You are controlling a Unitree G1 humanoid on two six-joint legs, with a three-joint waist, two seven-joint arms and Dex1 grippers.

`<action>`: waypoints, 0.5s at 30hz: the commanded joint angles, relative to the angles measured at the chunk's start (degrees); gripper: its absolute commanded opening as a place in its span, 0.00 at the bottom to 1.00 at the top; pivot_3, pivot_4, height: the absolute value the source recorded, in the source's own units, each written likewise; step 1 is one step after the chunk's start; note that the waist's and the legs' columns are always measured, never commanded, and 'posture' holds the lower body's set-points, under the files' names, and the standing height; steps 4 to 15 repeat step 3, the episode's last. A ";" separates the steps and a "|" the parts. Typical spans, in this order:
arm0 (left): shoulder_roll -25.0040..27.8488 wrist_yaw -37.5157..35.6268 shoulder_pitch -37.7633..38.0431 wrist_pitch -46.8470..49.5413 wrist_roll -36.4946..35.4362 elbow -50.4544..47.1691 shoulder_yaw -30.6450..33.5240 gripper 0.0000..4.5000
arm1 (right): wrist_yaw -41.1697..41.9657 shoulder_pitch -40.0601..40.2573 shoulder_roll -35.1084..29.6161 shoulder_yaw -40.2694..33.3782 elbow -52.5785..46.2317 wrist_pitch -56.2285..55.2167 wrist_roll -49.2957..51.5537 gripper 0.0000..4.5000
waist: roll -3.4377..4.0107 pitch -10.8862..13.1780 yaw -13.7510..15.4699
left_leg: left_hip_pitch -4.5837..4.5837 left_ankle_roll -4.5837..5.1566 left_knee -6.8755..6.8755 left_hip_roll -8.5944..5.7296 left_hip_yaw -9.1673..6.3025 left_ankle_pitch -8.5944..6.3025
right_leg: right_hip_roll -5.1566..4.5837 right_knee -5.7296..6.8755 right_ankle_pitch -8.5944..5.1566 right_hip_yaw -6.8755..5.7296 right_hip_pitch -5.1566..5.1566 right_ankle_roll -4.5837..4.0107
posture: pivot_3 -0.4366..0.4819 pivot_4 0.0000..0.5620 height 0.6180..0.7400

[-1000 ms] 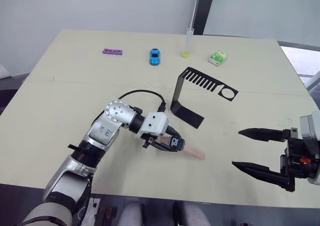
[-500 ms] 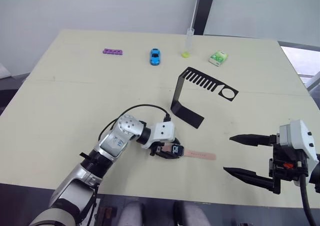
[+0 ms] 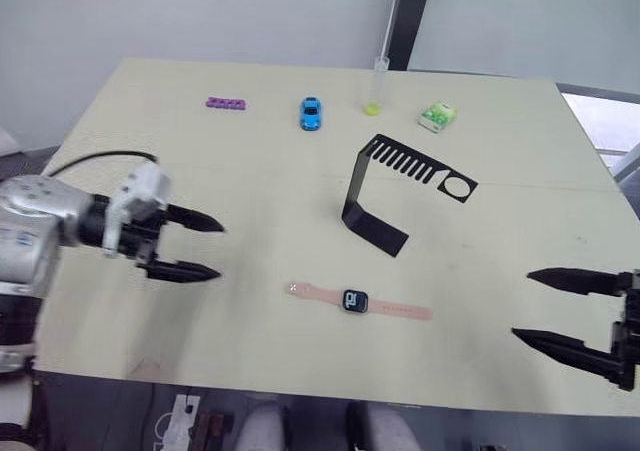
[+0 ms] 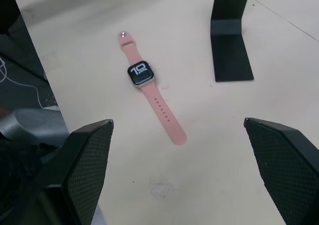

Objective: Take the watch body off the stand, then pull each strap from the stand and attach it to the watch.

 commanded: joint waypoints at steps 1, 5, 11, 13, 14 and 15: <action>2.67 -4.93 -1.46 -3.53 -0.46 5.62 2.59 0.99 | 2.79 -0.21 -1.52 -3.58 1.66 -1.15 -0.64 1.00 | 0.00 0.00 -0.03 | -0.02 0.01 0.00 0.00 -0.01 0.00 | 0.00 0.00 0.00 0.00 -0.01 0.00 | 0.48 0.27 1.00; 2.95 -4.78 -2.31 -5.53 -0.28 7.40 2.28 0.99 | 3.42 -0.95 -2.05 -3.52 3.04 -1.77 -1.29 1.00 | -0.03 0.02 -0.09 | -0.03 0.01 -0.01 0.02 -0.01 -0.01 | 0.01 0.00 0.00 -0.01 -0.04 -0.01 | 0.48 0.27 1.00; 2.95 -4.78 -2.31 -5.53 -0.28 7.40 2.28 0.99 | 3.42 -0.95 -2.05 -3.52 3.04 -1.77 -1.29 1.00 | -0.03 0.02 -0.09 | -0.03 0.01 -0.01 0.02 -0.01 -0.01 | 0.01 0.00 0.00 -0.01 -0.04 -0.01 | 0.48 0.27 1.00; 2.95 -4.78 -2.31 -5.53 -0.28 7.40 2.28 0.99 | 3.42 -0.95 -2.05 -3.52 3.04 -1.77 -1.29 1.00 | -0.03 0.02 -0.09 | -0.03 0.01 -0.01 0.02 -0.01 -0.01 | 0.01 0.00 0.00 -0.01 -0.04 -0.01 | 0.48 0.27 1.00; 2.95 -4.78 -2.31 -5.53 -0.28 7.40 2.28 0.99 | 3.42 -0.95 -2.05 -3.52 3.04 -1.77 -1.29 1.00 | -0.03 0.02 -0.09 | -0.03 0.01 -0.01 0.02 -0.01 -0.01 | 0.01 0.00 0.00 -0.01 -0.04 -0.01 | 0.48 0.27 1.00; 2.95 -4.78 -2.31 -5.53 -0.28 7.40 2.28 0.99 | 3.42 -0.95 -2.05 -3.52 3.04 -1.77 -1.29 1.00 | -0.03 0.02 -0.09 | -0.03 0.01 -0.01 0.02 -0.01 -0.01 | 0.01 0.00 0.00 -0.01 -0.04 -0.01 | 0.48 0.27 1.00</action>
